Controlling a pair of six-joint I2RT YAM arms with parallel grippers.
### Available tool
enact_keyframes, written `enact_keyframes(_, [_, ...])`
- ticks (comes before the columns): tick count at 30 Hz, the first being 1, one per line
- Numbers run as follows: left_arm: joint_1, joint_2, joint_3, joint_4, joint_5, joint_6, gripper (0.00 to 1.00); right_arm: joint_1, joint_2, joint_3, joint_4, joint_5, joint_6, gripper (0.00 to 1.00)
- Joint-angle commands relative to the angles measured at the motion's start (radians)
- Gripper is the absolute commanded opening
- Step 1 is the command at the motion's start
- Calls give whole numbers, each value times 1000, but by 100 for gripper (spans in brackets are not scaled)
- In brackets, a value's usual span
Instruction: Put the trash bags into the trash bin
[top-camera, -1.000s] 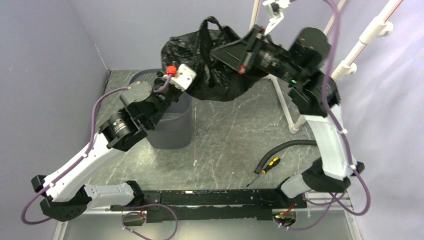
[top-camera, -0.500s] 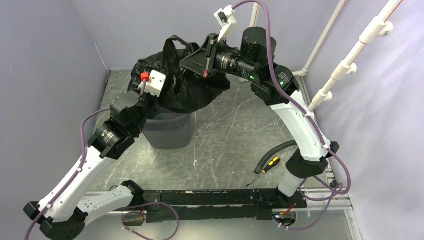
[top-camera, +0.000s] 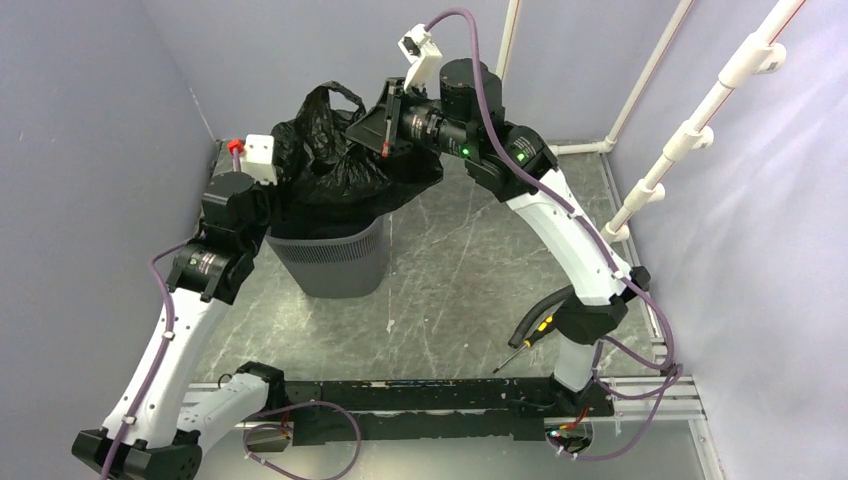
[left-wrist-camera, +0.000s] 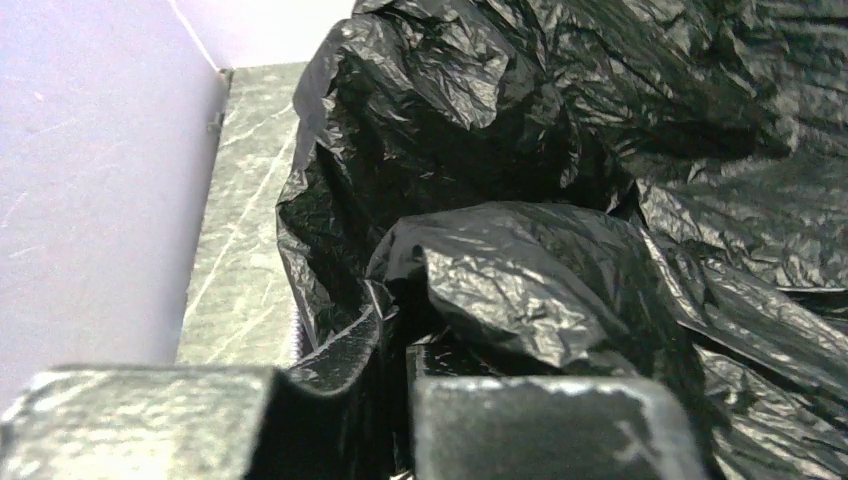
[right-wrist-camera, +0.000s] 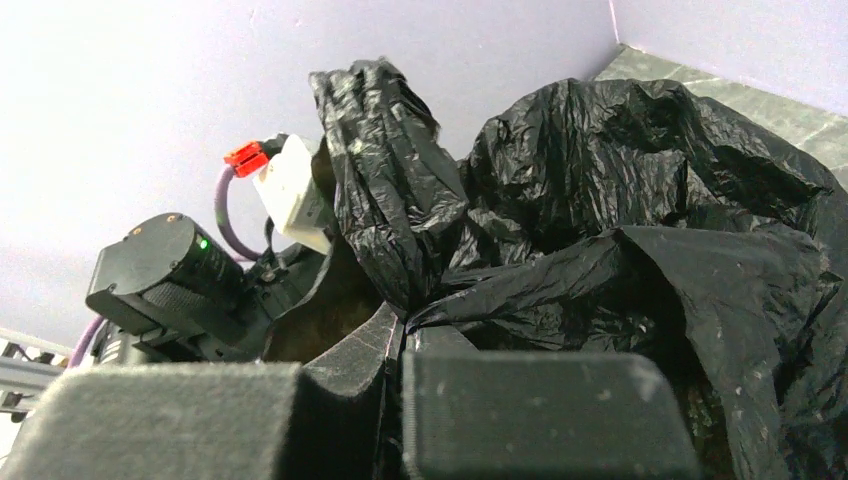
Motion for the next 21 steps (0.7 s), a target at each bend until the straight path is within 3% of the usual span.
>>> enact_keyframes(1, [11, -16, 33, -64, 95, -121, 21, 3, 21, 73, 14, 32, -11, 1])
enact_keyframes(3, [11, -21, 48, -103, 112, -145, 43, 3, 41, 89, 12, 37, -2, 0])
enact_keyframes(4, [11, -29, 53, -117, 113, -158, 61, 3, 50, 95, 11, 45, -2, 0])
enact_keyframes(5, [11, -43, 53, -126, 113, -169, 72, 1, 59, 101, 8, 55, -2, 1])
enact_keyframes(8, [11, -103, 52, -142, 114, -182, 91, -17, 80, 119, -1, 66, 6, 0])
enact_keyframes(16, [11, -190, 74, -189, 7, -175, 93, -31, 80, 96, 24, 6, 20, 0])
enact_keyframes(21, [11, -115, 133, -308, -102, -174, 93, -30, 65, 100, -5, 19, 2, 0])
